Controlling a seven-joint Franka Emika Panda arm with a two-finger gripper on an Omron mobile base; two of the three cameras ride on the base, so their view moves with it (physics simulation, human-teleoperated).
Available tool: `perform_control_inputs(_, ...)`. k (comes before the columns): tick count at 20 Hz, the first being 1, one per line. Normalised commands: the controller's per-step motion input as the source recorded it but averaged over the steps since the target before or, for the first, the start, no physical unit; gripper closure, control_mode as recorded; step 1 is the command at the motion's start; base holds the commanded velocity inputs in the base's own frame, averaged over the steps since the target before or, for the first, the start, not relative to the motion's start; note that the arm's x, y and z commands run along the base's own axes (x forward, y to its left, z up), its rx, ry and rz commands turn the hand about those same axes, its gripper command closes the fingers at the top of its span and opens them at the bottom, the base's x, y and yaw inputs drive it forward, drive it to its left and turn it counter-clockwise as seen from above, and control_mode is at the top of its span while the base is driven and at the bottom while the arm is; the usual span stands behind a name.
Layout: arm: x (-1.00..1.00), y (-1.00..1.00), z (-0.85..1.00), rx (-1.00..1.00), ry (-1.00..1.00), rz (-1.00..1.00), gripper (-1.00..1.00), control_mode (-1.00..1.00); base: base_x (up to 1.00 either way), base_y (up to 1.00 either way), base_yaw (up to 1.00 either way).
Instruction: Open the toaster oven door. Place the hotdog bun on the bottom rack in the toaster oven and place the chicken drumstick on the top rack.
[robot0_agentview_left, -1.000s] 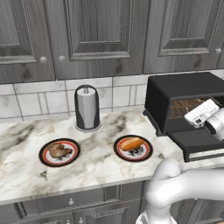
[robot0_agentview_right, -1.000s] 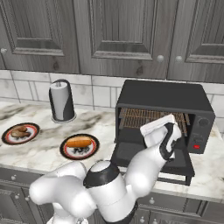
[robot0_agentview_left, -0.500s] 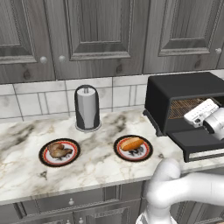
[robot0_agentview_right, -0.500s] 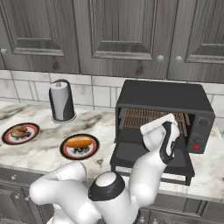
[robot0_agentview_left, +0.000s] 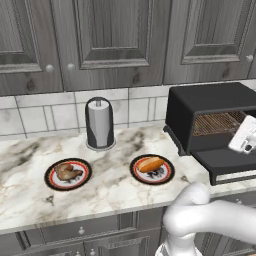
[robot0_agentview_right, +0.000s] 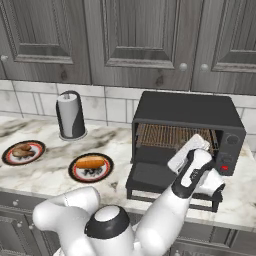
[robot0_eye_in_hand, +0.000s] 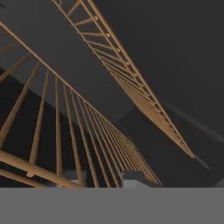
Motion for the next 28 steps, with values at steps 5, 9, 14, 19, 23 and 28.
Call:
perform_control_inputs(5,-1.0,-0.46,-0.25,-0.37,0.02,0.45,1.0,-1.0,0.0,0.0,0.0)
perform_control_inputs(9,-1.0,-0.24,-0.22,-0.47,0.0,0.44,1.0,-1.0,0.0,0.0,0.0)
perform_control_inputs(14,-1.0,-0.23,-0.01,-0.43,-0.04,0.43,-1.0,-1.0,0.0,0.0,0.0)
perform_control_inputs(19,-1.0,0.26,0.9,-0.32,-0.3,0.2,-1.0,-1.0,0.0,0.0,0.0)
perform_control_inputs(23,-1.0,0.88,0.85,-0.48,-0.57,0.16,-1.0,-1.0,0.0,0.0,0.0)
perform_control_inputs(28,-0.99,1.0,0.44,-0.45,-0.56,0.16,-1.0,-1.0,0.0,0.0,0.0)
